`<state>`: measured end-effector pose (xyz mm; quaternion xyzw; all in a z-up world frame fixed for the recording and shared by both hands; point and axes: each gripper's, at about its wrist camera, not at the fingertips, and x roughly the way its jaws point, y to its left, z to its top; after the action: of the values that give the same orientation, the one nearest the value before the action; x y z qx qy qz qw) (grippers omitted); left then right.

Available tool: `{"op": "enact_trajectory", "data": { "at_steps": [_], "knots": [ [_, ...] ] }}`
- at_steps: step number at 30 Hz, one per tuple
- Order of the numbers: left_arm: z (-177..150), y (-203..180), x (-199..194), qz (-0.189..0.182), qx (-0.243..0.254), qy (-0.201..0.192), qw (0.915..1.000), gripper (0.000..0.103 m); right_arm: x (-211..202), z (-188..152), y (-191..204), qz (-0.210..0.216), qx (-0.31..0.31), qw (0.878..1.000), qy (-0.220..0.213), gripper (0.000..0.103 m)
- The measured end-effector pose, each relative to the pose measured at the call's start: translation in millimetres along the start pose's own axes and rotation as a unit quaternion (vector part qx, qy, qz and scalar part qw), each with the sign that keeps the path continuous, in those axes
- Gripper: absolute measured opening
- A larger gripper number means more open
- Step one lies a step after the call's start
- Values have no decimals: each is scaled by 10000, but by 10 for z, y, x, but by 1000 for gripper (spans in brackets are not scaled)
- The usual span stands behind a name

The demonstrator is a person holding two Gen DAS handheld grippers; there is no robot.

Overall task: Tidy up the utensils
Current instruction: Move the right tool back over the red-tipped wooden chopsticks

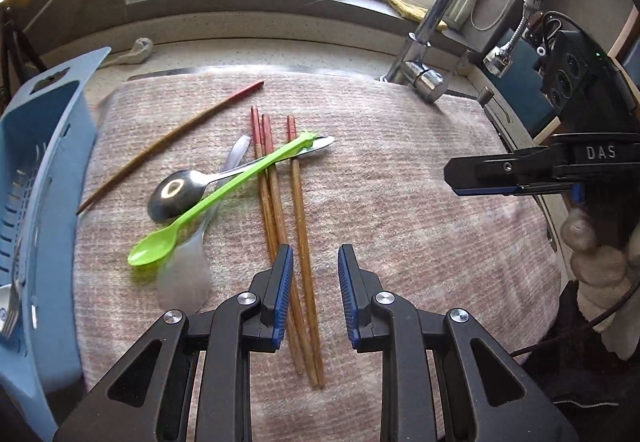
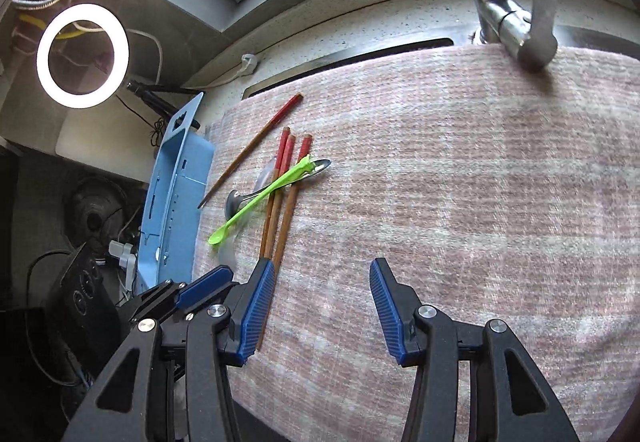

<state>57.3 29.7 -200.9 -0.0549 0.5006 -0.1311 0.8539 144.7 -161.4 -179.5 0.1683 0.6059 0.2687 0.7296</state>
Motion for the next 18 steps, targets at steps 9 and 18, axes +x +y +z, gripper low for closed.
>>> {"op": "enact_trajectory", "data": {
  "at_steps": [9, 18],
  "knots": [
    [242, 255, 367, -203, 71, 531, 9984, 21, -36, -22, -76, -58, 514, 9984, -214, 46],
    [229, 113, 513, -611, 712, 751, 9928, 21, 69, -3, -55, -131, 991, 9941, -417, 46]
  ]
}}
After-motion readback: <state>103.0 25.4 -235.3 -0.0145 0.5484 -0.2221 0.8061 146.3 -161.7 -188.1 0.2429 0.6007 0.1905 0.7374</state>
